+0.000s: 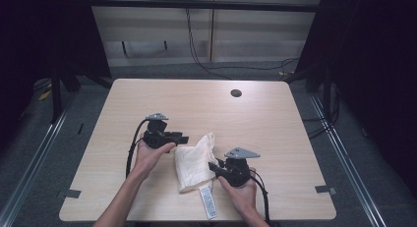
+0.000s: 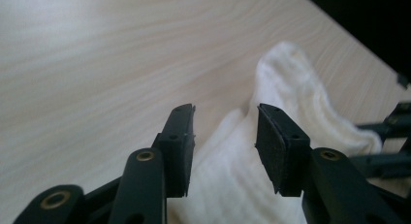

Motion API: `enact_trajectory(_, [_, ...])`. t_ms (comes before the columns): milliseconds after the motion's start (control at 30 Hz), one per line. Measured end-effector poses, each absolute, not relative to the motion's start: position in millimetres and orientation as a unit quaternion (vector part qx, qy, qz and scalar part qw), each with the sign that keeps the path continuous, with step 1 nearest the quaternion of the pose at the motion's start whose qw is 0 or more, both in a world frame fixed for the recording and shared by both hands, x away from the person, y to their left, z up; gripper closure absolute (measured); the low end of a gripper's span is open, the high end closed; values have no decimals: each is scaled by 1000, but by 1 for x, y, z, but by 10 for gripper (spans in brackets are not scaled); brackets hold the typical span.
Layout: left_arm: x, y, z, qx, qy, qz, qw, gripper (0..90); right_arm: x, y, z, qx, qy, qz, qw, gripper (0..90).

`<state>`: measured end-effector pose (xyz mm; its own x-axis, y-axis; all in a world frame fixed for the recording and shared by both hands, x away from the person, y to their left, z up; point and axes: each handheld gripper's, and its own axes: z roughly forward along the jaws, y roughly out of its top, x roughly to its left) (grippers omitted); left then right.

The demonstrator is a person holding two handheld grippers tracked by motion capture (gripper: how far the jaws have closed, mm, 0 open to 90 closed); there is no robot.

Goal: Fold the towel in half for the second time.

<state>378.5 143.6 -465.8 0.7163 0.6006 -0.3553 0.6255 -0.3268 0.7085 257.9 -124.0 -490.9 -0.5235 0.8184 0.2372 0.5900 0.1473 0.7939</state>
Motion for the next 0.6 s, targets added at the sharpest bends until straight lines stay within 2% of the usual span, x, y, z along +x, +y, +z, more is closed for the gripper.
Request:
enact_trajectory(167, [378, 140, -478, 828, 370, -15, 422, 566, 258, -122, -492, 466, 751, 450, 128, 779])
enact_trajectory(300, [376, 128, -486, 848, 346, -14, 400, 579, 259, -125, -490, 469, 747, 454, 128, 783])
enact_trajectory(333, [375, 125, -487, 856, 342, -3, 387, 603, 259, -126, -490, 470, 746, 454, 127, 784])
enact_trajectory(433, [374, 123, -492, 861, 328, 1, 389, 836, 260, -129, -488, 470, 745, 457, 123, 790])
enact_trajectory(467, [376, 125, -492, 854, 327, -11, 404, 877, 260, -129, -488, 472, 744, 458, 121, 792])
enact_trajectory(600, [383, 138, -486, 819, 342, -62, 457, 883, 258, -136, -483, 480, 730, 475, 109, 800])
